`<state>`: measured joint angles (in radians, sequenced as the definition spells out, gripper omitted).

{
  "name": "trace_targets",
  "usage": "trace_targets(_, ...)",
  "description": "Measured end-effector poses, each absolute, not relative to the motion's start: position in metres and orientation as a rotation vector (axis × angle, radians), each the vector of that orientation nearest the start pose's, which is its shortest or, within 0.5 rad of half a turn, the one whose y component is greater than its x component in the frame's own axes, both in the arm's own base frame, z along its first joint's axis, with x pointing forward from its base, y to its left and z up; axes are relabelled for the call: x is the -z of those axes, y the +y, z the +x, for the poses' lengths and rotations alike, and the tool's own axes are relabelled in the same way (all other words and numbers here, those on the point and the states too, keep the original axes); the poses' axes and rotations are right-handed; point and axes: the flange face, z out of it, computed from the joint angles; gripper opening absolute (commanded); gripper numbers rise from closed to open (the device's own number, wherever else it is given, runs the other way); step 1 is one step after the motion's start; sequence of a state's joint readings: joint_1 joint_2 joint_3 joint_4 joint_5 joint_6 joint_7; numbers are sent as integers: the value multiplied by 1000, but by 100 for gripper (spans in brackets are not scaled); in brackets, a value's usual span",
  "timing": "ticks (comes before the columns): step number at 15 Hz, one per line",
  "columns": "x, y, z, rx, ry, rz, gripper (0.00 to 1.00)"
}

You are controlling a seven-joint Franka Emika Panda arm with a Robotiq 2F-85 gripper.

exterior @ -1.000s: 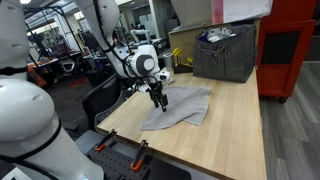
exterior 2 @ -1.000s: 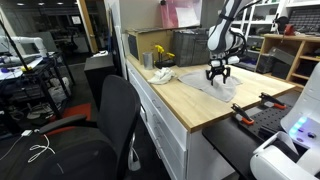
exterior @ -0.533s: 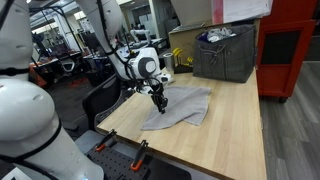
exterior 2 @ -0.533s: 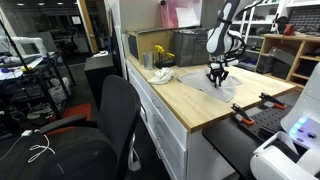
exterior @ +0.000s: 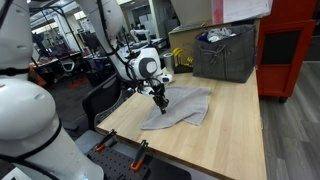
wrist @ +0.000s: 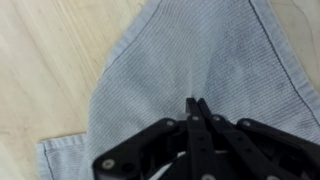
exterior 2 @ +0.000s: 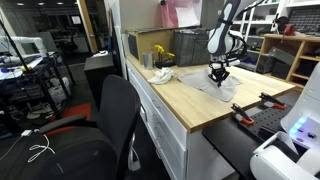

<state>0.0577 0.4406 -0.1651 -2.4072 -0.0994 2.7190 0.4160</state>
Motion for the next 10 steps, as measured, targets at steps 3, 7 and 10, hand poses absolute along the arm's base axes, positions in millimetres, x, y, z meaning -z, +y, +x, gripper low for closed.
trace_targets(3, -125, -48, 466, -193, 690, -3173, 0)
trace_targets(7, -132, -25, 458, -234, 660, -3102, 0)
trace_targets(10, -142, -6, 453, -283, 573, -3049, 0)
